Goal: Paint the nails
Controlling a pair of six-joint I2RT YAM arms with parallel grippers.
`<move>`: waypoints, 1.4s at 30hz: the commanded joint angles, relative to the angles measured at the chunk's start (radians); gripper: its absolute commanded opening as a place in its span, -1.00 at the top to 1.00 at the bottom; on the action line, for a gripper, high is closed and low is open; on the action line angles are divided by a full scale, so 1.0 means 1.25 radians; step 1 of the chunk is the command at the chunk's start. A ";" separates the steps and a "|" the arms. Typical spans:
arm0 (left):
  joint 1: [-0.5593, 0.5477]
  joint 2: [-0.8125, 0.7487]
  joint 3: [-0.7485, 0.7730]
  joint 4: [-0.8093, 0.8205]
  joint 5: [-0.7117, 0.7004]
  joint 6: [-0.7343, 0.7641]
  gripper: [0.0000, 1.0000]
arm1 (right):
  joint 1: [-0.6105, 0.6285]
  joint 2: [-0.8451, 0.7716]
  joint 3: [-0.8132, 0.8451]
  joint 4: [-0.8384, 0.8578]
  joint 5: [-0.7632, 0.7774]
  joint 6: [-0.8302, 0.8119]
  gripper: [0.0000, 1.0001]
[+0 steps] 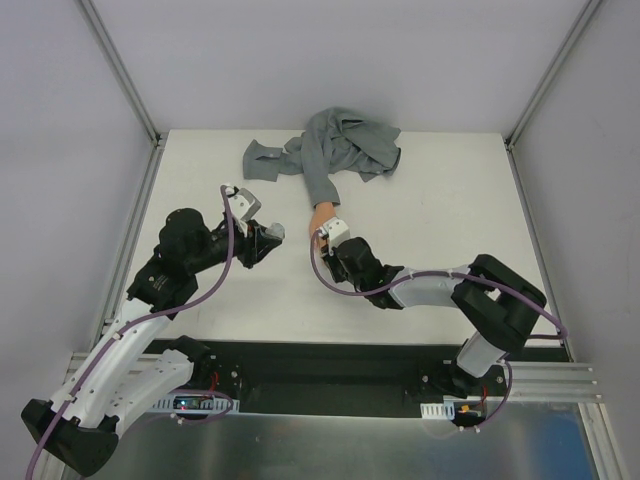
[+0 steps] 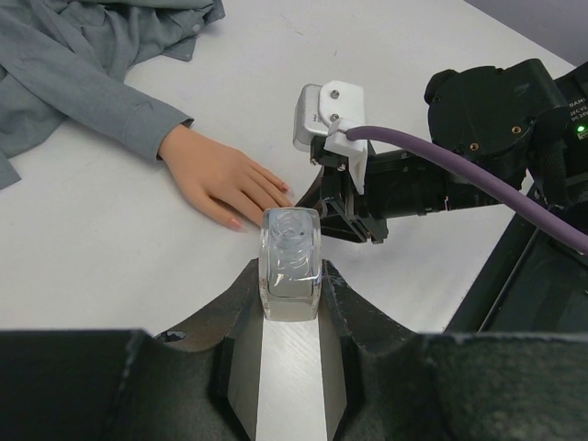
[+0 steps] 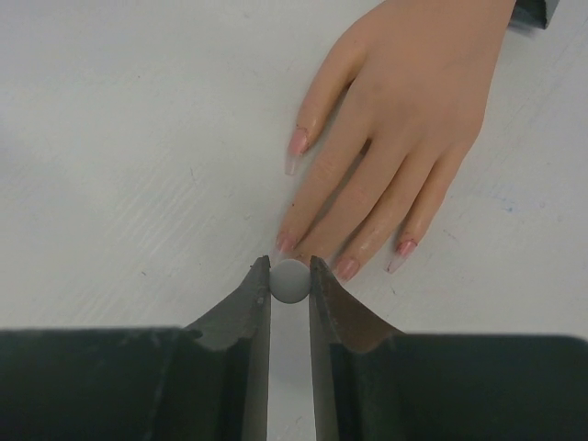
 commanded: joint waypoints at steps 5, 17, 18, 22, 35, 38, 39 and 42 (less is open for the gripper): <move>0.008 -0.011 -0.005 0.042 0.034 -0.008 1.00 | -0.009 0.005 0.016 0.063 -0.010 0.000 0.99; 0.010 -0.009 -0.004 0.045 0.044 -0.008 1.00 | -0.019 0.017 0.026 0.066 -0.016 0.008 0.99; 0.010 -0.009 -0.002 0.044 0.044 -0.008 1.00 | -0.019 0.017 0.027 0.068 -0.017 0.010 0.99; 0.010 -0.009 -0.002 0.044 0.045 -0.008 1.00 | -0.021 0.021 0.030 0.070 -0.019 0.010 0.99; 0.011 -0.010 -0.002 0.045 0.048 -0.008 1.00 | -0.026 0.026 0.034 0.080 -0.023 0.016 0.99; 0.011 -0.011 -0.002 0.045 0.051 -0.008 1.00 | -0.025 0.028 0.037 0.080 -0.023 0.017 0.99; 0.011 -0.011 -0.001 0.048 0.052 -0.008 1.00 | -0.026 0.029 0.040 0.080 -0.025 0.018 0.99; 0.012 -0.010 -0.002 0.046 0.053 -0.008 1.00 | -0.026 0.033 0.040 0.080 -0.025 0.018 0.99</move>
